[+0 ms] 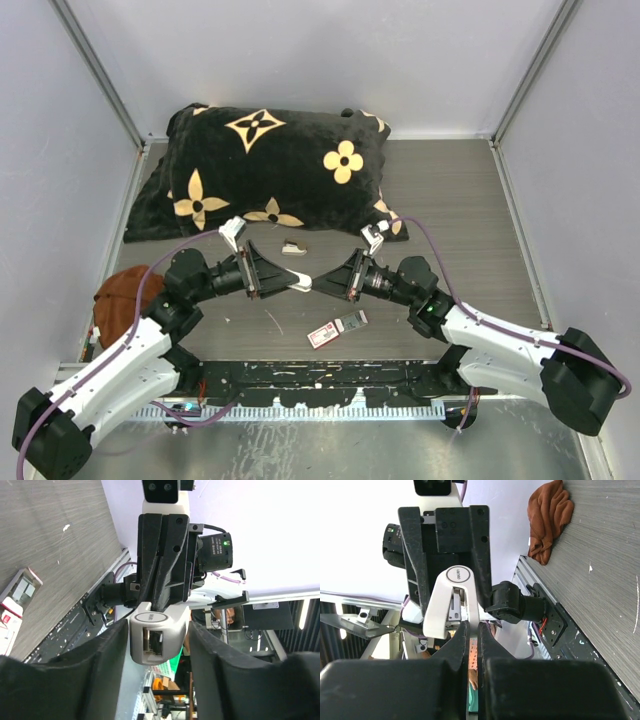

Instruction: Load the staples into the stapler

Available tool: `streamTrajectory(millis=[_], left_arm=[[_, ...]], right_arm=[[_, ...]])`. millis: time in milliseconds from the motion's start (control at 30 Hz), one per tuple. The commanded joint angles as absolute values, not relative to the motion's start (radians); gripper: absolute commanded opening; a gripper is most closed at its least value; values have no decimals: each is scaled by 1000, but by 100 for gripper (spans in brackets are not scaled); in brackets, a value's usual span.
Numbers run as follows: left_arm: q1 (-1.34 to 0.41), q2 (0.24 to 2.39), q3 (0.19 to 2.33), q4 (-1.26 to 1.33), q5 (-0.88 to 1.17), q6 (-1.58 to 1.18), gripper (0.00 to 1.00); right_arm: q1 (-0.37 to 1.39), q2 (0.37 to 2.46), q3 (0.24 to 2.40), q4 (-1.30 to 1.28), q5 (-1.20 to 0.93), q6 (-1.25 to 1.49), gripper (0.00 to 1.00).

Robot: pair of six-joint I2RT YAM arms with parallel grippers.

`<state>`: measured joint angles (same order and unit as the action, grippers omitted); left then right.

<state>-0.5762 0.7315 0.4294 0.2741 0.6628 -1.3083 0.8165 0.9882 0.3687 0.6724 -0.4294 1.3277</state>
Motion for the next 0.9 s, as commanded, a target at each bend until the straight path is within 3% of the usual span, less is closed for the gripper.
streamTrajectory(millis=[0,100,233,400,533,867], left_arm=[[-584,723,459,205,647,-1229,68],[-574,709,509,69,632,-1135,88],[-531,690,622,-166,590,-953,97],[-528,696,770,-379,507,-636,99],[-564,748,823,-356,595,-490,94],[-958,866,885,-422,349,-36,88]], right_arm=[[833,941,447,644,-416,1253,1],[831,898,483,461,-387,1172,1],[826,843,536,226,-341,1075,1],[823,851,624,-61,-277,973,1],[822,894,651,-144,-280,930,0],[822,996,731,-214,-373,878,0]])
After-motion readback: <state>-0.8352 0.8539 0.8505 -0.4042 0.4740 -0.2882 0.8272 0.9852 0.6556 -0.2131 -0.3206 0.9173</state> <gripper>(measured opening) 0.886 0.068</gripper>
